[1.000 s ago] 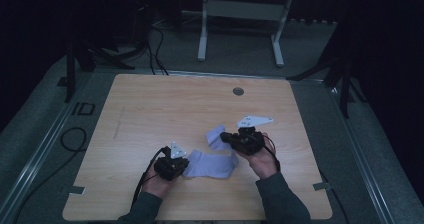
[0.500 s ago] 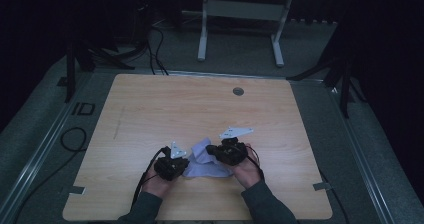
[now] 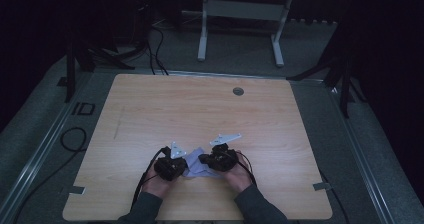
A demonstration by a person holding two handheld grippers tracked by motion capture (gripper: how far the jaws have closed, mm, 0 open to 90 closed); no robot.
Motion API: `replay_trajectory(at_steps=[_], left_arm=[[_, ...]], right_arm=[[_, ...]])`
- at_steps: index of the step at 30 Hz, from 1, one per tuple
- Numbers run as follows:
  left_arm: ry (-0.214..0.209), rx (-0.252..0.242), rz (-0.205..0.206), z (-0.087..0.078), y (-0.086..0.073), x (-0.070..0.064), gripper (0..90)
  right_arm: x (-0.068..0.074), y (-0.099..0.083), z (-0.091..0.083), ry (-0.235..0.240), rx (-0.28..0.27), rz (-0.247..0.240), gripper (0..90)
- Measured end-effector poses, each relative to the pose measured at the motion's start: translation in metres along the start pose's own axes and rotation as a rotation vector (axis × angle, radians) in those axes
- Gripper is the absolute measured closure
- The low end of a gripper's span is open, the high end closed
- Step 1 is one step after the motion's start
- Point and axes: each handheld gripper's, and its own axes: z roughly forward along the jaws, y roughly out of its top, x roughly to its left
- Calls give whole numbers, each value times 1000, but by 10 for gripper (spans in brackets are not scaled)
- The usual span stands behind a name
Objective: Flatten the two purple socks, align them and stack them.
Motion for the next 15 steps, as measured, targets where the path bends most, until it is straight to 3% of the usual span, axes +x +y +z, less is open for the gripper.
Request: replay_trajectory(at_steps=[15], left_arm=[[-9, 9, -5, -2, 0, 0, 823]], right_arm=[[0, -5, 22, -5, 51, 27, 873]])
